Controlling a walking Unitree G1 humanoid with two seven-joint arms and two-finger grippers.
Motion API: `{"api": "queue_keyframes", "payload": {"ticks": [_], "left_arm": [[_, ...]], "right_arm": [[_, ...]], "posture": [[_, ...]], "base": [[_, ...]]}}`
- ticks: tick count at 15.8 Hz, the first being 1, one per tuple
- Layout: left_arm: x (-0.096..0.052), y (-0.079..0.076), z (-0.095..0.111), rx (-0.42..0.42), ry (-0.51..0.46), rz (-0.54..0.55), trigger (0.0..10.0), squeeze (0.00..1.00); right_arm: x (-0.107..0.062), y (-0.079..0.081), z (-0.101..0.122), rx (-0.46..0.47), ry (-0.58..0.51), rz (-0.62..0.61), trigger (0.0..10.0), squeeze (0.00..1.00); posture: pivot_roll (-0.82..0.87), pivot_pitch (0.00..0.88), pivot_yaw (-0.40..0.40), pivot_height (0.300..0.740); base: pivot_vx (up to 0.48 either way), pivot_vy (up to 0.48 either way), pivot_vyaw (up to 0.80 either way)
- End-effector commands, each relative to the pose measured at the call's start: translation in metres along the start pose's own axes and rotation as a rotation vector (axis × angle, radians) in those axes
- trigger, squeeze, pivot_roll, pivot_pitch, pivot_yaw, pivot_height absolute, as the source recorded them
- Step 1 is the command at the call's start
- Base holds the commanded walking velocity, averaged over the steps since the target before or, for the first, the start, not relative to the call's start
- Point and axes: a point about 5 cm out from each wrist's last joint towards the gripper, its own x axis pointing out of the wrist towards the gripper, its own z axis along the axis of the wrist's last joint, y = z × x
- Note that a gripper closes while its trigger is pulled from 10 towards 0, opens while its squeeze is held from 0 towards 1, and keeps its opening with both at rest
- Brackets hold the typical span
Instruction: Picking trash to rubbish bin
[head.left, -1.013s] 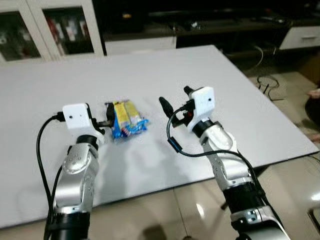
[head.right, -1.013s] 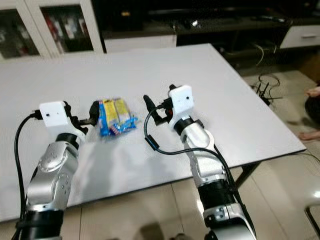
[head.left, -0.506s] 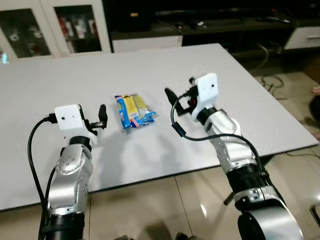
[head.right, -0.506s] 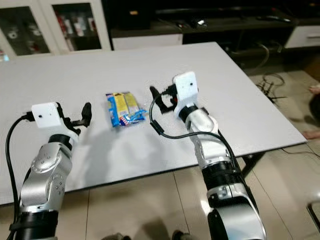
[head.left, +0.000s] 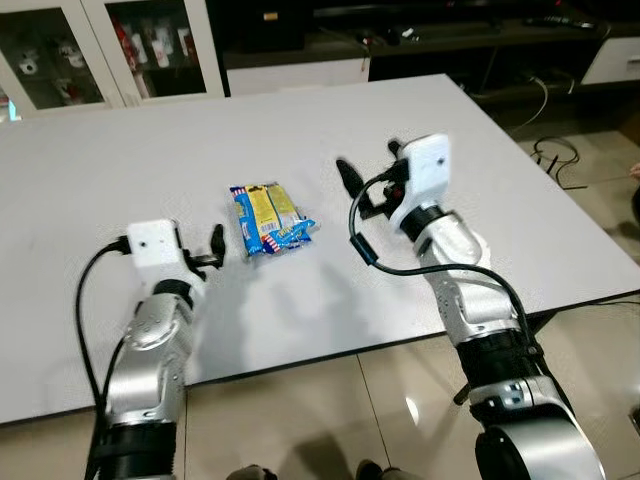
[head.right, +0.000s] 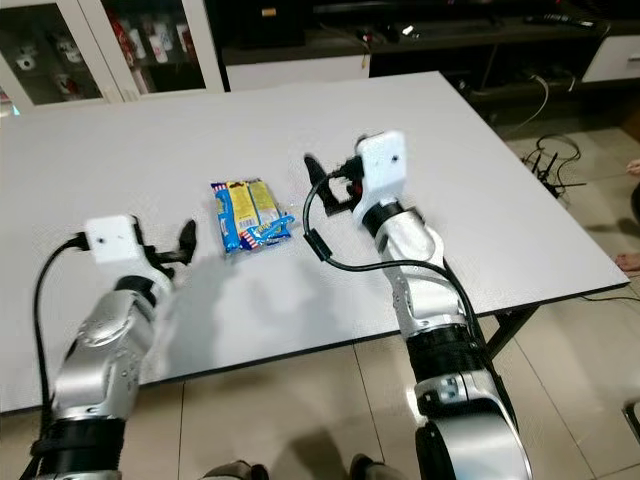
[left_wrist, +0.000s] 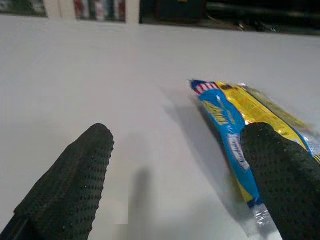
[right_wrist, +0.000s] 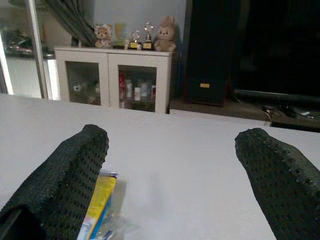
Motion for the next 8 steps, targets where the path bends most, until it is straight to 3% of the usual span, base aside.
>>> {"api": "queue_keyframes", "payload": {"ticks": [1, 4, 8], "left_arm": [[0.004, -0.004, 0.002, 0.002, -0.016, -0.027, 10.0, 0.0], [0.014, -0.008, 0.005, 0.004, -0.042, -0.055, 10.0, 0.0], [0.029, -0.023, 0.011, 0.004, -0.061, -0.116, 10.0, 0.0]], "right_arm": [[-0.005, -0.004, 0.001, 0.008, -0.003, -0.024, 10.0, 0.0], [-0.01, -0.002, 0.006, 0.004, -0.026, -0.029, 10.0, 0.0], [-0.012, 0.0, 0.009, 0.001, -0.026, -0.029, 10.0, 0.0]], "posture": [[-0.08, 0.12, 0.052, 0.74], [-0.11, 0.14, 0.062, 0.74], [-0.12, 0.15, 0.062, 0.74]], "base": [[0.0, 0.0, 0.0], [0.0, 0.0, 0.0], [0.0, 0.0, 0.0]]}}
